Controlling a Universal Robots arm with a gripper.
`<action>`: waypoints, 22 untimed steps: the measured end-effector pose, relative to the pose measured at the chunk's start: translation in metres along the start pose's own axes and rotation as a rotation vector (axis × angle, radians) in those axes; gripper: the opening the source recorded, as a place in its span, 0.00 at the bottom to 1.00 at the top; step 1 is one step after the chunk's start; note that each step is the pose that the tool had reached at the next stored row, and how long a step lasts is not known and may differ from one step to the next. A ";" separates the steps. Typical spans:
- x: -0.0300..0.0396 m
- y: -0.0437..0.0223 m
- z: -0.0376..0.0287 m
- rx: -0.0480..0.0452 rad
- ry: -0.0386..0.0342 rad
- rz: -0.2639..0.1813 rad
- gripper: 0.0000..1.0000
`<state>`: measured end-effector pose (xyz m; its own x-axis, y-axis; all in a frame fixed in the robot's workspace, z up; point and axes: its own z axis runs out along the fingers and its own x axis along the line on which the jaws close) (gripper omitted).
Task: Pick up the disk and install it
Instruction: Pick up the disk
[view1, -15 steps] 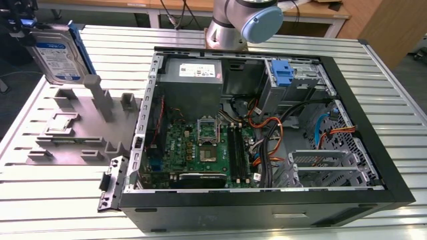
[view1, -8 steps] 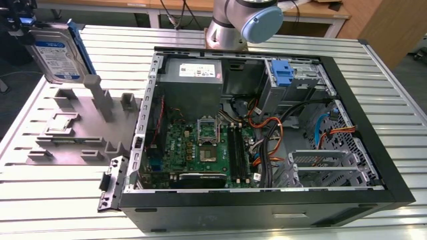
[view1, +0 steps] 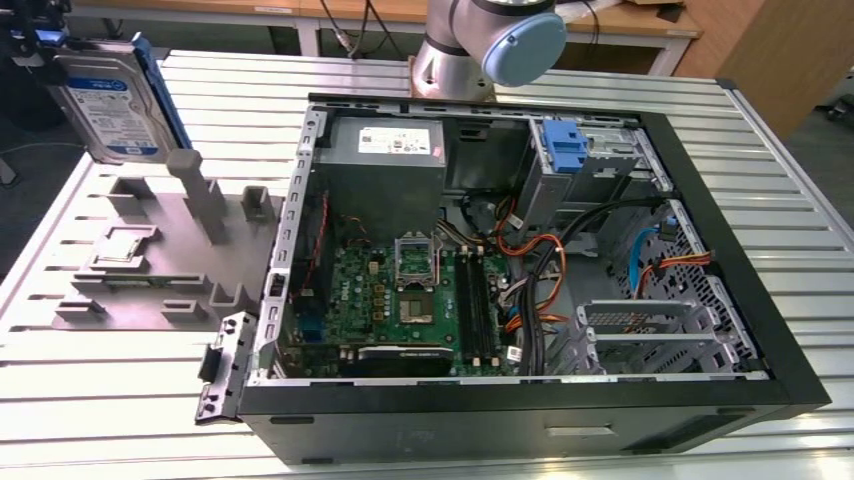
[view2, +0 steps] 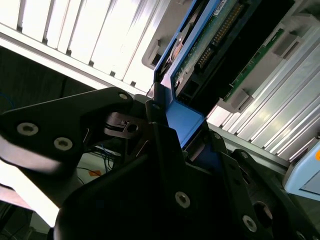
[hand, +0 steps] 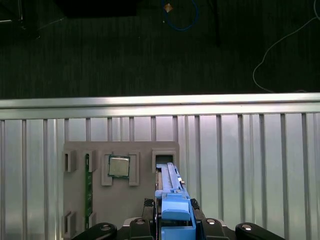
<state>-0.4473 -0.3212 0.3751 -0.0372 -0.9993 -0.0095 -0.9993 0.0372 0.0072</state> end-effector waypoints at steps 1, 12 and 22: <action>0.0000 0.0000 -0.0005 0.0000 0.0000 0.000 0.37; -0.0001 0.0000 -0.0036 -0.0002 0.0001 -0.007 0.37; -0.0001 0.0001 -0.0134 -0.0002 0.0001 -0.007 0.37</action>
<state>-0.4473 -0.3211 0.3886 -0.0302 -0.9995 -0.0094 -0.9995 0.0302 0.0073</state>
